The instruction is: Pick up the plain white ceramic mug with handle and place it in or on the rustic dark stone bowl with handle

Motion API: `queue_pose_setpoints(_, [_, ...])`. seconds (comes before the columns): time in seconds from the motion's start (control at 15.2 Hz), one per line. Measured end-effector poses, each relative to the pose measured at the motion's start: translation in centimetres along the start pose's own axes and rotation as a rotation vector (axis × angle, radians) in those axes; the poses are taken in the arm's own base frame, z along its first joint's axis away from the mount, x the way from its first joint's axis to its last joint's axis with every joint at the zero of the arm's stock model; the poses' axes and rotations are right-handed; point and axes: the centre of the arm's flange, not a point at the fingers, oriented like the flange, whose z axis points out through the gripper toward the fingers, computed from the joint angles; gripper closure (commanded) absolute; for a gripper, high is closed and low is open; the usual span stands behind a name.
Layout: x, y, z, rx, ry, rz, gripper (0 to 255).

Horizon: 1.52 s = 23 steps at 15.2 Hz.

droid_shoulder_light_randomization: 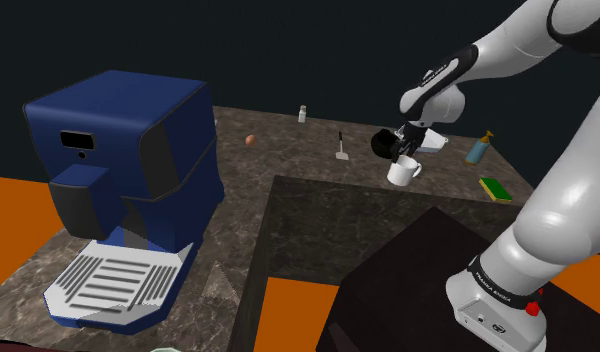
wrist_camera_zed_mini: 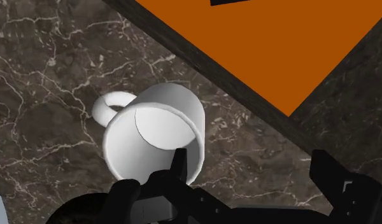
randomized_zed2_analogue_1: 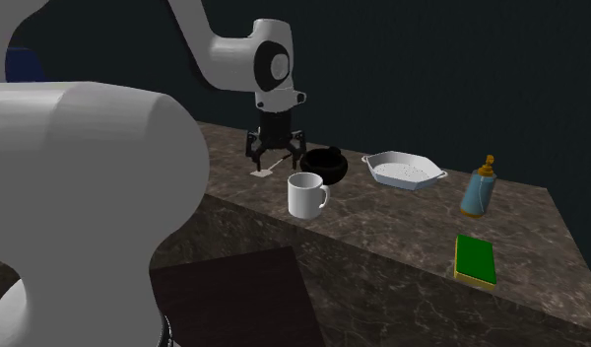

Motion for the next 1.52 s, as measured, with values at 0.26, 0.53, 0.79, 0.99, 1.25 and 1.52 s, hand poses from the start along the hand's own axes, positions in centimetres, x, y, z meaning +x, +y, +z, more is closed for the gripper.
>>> queue_pose_setpoints(0.26, [1.8, 2.7, 3.7, -0.008, 0.001, 0.004, 0])
queue_pose_setpoints(0.53, [1.9, 3.3, 6.2, -0.009, 0.002, 0.005, 0])
queue_pose_setpoints(0.79, [1.9, 3.4, 8.2, -0.01, 0.002, 0.005, 0])
queue_pose_setpoints(0.99, [1.9, 3.4, 8.6, -0.01, 0.002, 0.005, 0])
queue_pose_setpoints(1.25, [1.9, 3.4, 8.6, -0.01, 0.002, 0.005, 255])
queue_pose_setpoints(1.52, [2.0, 3.4, 8.6, -0.009, 0.002, 0.005, 255])
